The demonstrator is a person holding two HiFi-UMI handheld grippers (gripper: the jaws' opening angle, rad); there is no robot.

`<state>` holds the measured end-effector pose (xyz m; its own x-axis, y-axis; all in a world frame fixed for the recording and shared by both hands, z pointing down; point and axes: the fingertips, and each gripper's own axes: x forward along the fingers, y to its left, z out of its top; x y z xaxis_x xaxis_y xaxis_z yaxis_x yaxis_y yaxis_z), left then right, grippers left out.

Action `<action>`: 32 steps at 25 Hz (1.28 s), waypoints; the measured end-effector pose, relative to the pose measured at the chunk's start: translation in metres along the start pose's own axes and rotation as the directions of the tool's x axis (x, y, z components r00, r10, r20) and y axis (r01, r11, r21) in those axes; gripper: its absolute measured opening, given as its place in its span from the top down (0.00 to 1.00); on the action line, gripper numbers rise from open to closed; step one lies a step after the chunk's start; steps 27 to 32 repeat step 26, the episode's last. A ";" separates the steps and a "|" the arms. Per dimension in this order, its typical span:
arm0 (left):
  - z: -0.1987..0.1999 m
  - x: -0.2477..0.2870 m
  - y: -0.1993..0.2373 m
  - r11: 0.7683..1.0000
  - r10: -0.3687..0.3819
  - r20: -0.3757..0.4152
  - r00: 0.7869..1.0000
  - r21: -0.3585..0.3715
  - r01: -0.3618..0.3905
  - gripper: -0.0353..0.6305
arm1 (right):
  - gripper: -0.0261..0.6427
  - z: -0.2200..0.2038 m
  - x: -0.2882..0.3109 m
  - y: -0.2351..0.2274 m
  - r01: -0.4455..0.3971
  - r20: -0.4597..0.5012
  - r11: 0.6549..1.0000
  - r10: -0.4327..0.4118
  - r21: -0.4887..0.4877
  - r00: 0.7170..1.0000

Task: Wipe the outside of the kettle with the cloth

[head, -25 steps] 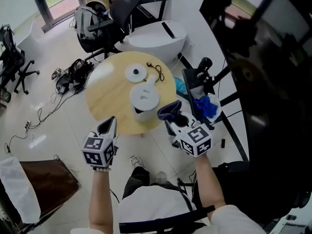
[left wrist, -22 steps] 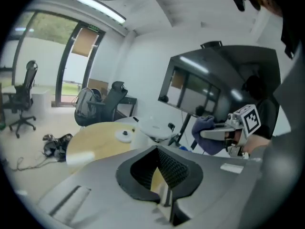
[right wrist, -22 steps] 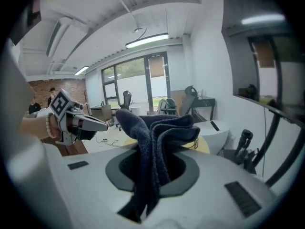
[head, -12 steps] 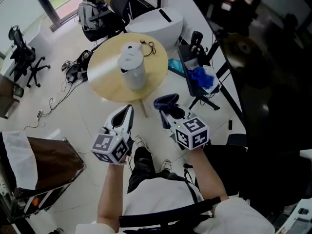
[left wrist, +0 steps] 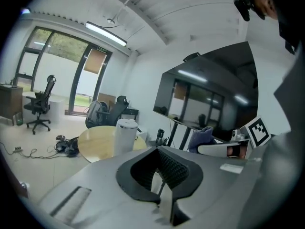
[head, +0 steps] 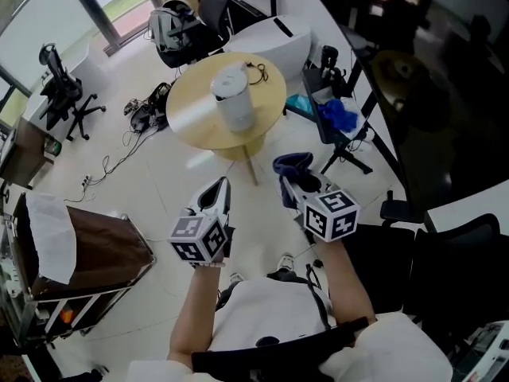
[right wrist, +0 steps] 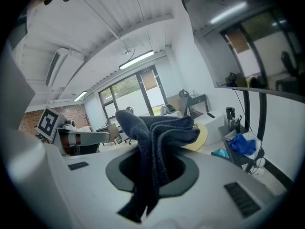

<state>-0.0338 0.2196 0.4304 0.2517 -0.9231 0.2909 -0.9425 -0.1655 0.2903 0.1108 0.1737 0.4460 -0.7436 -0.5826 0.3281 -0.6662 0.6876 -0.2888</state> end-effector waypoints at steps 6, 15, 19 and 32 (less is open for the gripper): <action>-0.003 -0.026 0.001 0.999 -0.013 0.011 1.000 0.029 0.013 0.95 | 0.86 -0.006 -0.003 0.048 0.031 -0.010 0.999 -0.031 -0.040 0.999; -0.008 -0.056 0.023 1.000 -0.015 0.015 1.000 0.010 0.015 0.95 | 0.86 -0.017 -0.004 0.099 0.067 -0.019 0.994 -0.069 -0.085 0.997; -0.006 -0.072 0.038 1.000 -0.008 0.028 1.000 -0.001 0.008 0.95 | 0.86 -0.020 -0.002 0.120 0.072 -0.024 0.992 -0.075 -0.107 0.997; -0.013 -0.087 0.049 1.000 -0.006 0.015 1.000 -0.006 0.006 0.94 | 0.86 -0.029 -0.001 0.136 0.081 -0.034 0.991 -0.085 -0.109 0.996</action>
